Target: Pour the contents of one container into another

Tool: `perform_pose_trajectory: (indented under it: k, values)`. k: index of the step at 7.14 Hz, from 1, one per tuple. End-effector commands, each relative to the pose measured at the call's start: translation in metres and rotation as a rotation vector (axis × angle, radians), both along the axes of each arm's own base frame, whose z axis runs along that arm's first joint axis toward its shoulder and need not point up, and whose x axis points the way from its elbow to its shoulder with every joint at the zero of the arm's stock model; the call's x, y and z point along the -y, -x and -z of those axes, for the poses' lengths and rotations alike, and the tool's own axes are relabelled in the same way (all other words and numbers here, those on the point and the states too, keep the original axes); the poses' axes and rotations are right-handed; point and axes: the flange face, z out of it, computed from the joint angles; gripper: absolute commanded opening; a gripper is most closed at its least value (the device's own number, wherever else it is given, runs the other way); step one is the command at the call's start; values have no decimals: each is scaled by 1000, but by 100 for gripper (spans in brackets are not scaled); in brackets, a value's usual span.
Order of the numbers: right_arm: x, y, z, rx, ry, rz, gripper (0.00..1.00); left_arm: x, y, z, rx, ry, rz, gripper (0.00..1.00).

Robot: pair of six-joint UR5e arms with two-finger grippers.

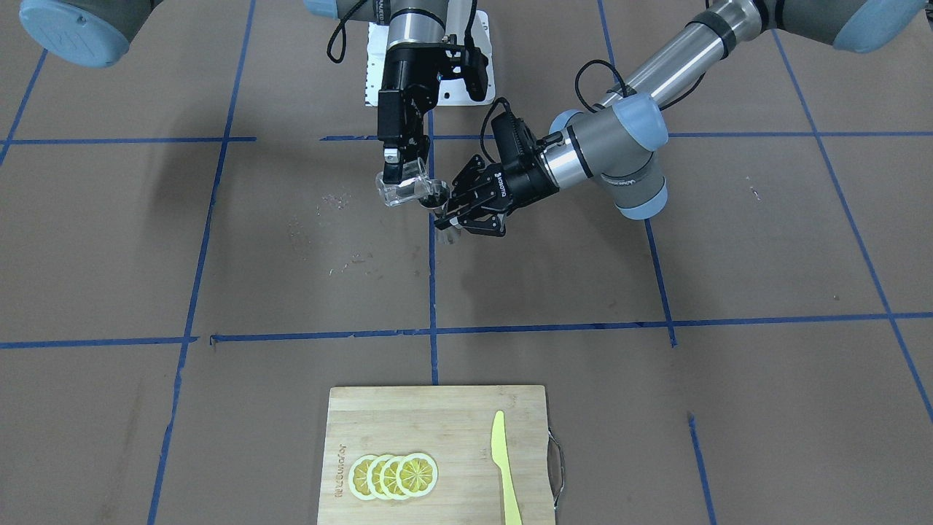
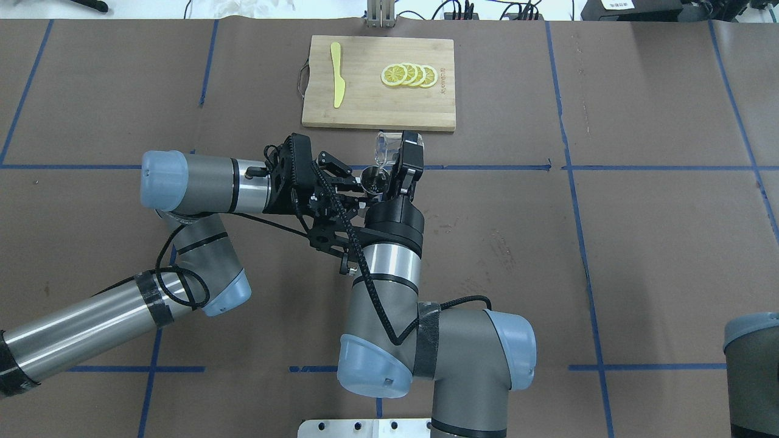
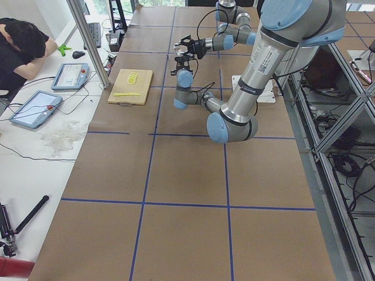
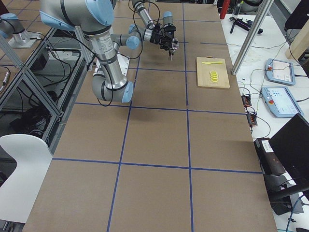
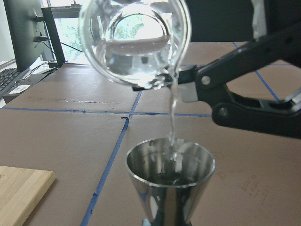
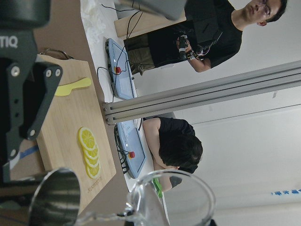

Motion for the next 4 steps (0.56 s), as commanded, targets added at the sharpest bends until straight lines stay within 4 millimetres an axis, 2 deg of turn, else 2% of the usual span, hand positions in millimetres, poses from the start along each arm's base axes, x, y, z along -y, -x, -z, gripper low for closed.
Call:
perform_pose_trajectory:
  k: [1, 4]
  values:
    - [1, 0, 3, -19, -3, 4, 0, -1, 0, 1, -1, -1, -1, 0]
    - [1, 0, 3, -48, -10, 4, 0, -1, 1, 3, -6, -4, -1, 0]
